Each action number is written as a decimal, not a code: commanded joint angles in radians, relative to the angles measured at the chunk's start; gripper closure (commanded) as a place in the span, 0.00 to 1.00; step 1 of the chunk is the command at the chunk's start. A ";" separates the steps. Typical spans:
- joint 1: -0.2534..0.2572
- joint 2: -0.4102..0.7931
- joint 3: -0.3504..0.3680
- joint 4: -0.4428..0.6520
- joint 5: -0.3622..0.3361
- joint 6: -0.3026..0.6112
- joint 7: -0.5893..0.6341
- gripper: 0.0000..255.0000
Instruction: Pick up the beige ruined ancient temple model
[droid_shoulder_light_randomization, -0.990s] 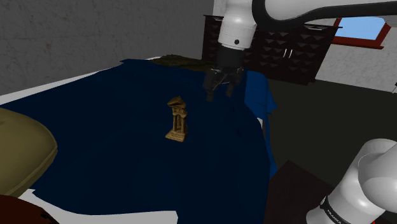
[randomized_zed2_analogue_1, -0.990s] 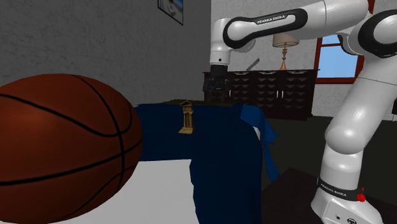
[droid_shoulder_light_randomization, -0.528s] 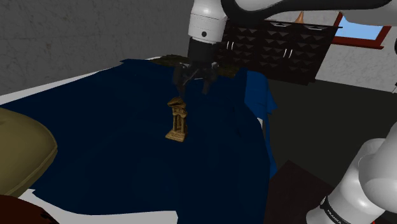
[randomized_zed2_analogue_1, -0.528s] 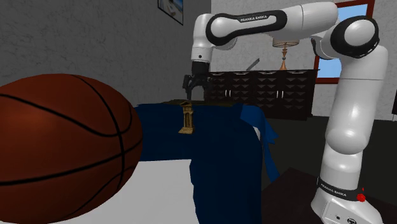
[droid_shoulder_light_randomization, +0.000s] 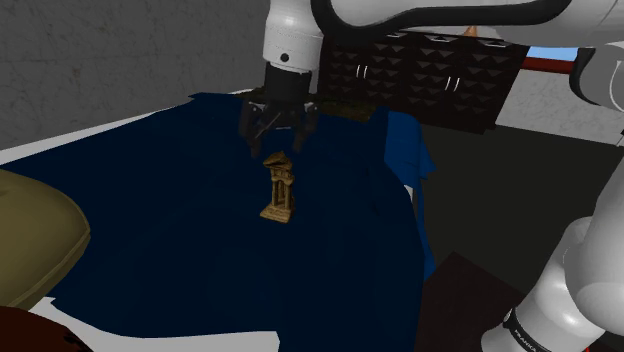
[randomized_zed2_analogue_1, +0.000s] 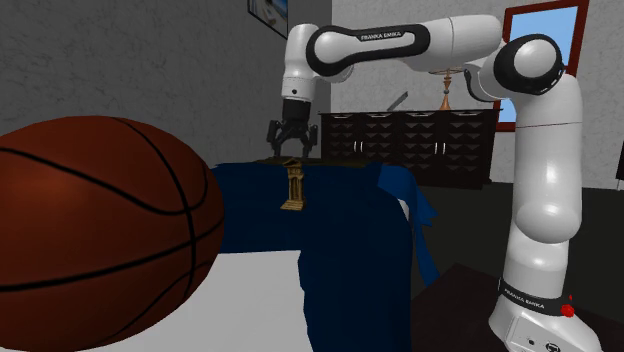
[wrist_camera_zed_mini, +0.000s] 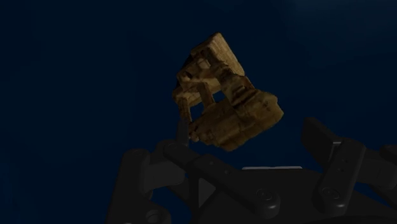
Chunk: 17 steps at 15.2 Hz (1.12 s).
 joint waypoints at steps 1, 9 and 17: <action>0.000 -0.002 0.001 -0.030 0.000 0.029 0.003 0.00; -0.001 -0.008 0.000 -0.074 0.003 0.067 0.003 1.00; 0.000 -0.003 0.000 -0.040 0.001 0.037 0.003 1.00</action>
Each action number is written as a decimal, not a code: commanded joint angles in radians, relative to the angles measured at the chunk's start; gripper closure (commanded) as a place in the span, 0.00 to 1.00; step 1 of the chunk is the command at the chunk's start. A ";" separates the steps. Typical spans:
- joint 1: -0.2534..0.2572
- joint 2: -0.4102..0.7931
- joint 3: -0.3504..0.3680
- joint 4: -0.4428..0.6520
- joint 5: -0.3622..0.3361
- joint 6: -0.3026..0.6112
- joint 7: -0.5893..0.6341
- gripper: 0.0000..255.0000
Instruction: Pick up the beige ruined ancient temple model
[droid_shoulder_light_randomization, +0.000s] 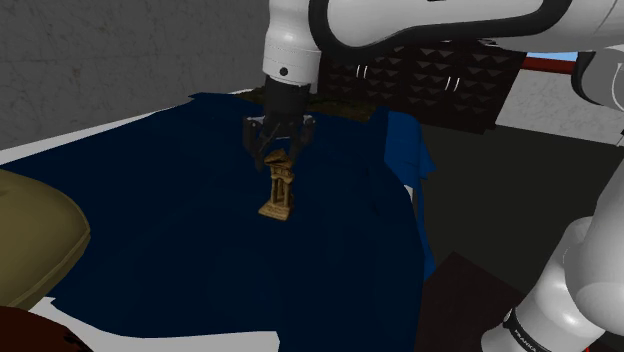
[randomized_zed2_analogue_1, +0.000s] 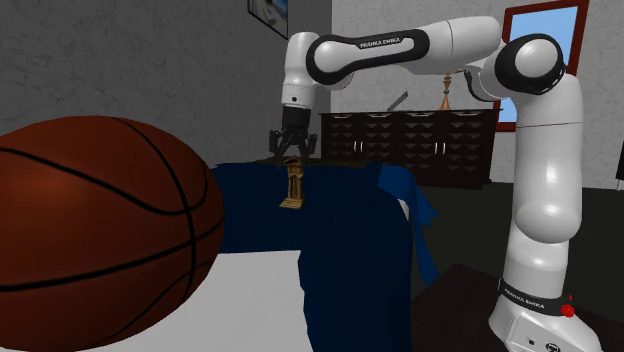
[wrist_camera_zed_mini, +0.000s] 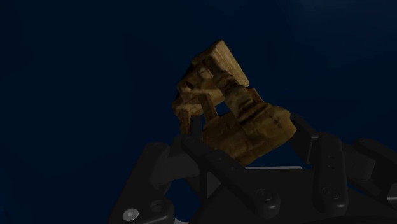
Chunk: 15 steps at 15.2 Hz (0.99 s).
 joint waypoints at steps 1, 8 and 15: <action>0.002 0.005 0.001 0.030 -0.002 -0.027 0.001 1.00; 0.009 0.025 0.004 0.149 -0.012 -0.128 0.006 1.00; 0.019 0.051 0.008 0.250 -0.026 -0.206 0.012 1.00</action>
